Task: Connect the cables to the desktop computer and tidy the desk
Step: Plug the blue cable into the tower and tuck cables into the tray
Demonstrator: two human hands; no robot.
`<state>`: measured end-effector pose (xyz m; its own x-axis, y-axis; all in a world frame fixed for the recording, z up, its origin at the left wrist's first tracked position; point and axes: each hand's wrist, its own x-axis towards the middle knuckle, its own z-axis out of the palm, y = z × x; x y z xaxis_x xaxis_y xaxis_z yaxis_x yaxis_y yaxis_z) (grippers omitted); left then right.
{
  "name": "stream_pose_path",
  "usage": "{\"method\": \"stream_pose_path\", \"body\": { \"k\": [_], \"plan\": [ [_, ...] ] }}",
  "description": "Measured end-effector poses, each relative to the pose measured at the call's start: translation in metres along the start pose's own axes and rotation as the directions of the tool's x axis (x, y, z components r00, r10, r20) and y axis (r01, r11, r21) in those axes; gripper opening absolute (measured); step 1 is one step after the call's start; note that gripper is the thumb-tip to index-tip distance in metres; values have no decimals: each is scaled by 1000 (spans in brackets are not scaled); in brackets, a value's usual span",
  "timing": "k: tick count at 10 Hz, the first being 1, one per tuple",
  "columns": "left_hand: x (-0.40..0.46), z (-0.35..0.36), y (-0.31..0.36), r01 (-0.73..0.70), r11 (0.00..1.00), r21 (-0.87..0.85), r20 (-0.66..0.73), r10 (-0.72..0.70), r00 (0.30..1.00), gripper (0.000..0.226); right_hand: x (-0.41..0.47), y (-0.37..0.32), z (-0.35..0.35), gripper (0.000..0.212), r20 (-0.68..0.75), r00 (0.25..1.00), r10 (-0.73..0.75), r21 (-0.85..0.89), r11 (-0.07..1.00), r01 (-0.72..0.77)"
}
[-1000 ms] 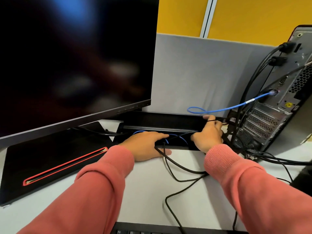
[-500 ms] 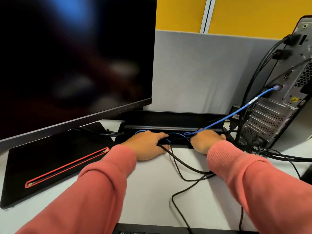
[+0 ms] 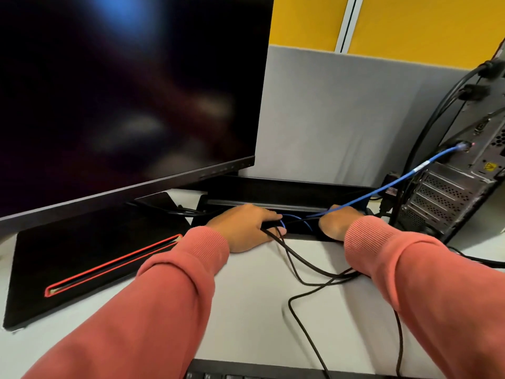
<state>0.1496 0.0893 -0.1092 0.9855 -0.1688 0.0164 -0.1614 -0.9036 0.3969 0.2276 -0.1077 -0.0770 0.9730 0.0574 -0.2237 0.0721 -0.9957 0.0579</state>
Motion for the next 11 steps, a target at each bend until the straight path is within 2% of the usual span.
{"method": "stream_pose_path", "body": {
  "k": [1,2,3,4,5,6,7,8,9,10,11],
  "plan": [
    [-5,0,2,-42,999,-7,-102,41,994,51,-41,5,-26,24,6,995,-95,18,995,95],
    [-7,0,2,-37,999,-3,-117,37,992,48,-47,13,-26,16,-52,986,-155,72,985,159],
    [-10,0,2,-34,999,-22,-128,31,991,45,-69,15,-29,27,-75,980,-183,88,978,189],
    [-16,-5,5,-37,999,-36,-35,36,999,54,-80,38,-19,14,-129,911,-391,23,917,397],
    [-30,-23,12,-48,999,6,99,47,994,78,-93,60,-4,42,-136,868,-477,131,860,493],
    [-47,-35,29,-38,995,96,277,10,961,85,-101,77,12,59,-135,833,-537,113,827,551],
    [-55,-27,39,-36,986,162,271,-9,963,76,-109,79,27,50,-227,767,-600,11,786,618],
    [-58,-14,40,-70,969,236,221,16,975,67,-108,70,32,30,-270,716,-644,-12,746,666],
    [-57,-1,31,-48,974,220,144,16,989,72,-98,57,26,21,-257,733,-630,-120,773,622],
    [-52,2,17,13,981,192,41,-21,999,74,-88,40,19,25,-273,760,-590,-204,808,553],
    [-51,3,11,14,990,137,-100,0,995,60,-73,25,9,29,-309,771,-556,-226,831,508]
  ]
}}
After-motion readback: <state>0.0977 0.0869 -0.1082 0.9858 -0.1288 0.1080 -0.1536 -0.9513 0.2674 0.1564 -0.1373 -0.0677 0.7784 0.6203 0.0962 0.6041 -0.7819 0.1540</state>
